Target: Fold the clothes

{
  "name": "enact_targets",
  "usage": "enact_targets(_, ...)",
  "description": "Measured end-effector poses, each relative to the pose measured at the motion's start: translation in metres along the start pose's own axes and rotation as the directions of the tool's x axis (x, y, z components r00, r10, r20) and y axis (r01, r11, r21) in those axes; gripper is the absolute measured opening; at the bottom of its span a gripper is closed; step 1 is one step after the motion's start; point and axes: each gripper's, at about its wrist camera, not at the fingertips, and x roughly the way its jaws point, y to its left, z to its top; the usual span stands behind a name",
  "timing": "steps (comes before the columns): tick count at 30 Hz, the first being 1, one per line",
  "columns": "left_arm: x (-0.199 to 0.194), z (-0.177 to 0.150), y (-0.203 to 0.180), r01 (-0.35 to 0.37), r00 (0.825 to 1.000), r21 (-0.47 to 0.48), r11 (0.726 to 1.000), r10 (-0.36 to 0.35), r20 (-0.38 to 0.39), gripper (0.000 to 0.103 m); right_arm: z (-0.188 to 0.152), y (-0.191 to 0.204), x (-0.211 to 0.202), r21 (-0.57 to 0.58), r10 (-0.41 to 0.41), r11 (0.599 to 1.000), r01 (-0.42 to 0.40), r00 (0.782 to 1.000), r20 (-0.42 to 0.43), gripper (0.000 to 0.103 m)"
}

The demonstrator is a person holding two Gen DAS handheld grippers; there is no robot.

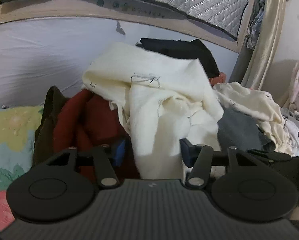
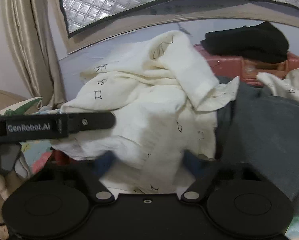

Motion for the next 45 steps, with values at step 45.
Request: enact_targets(45, -0.054, -0.03, -0.104, 0.634, 0.757, -0.142, 0.76, -0.648, -0.089, 0.031, -0.076, -0.015, -0.202, 0.54, -0.12, 0.841, -0.027, 0.965, 0.235, 0.022)
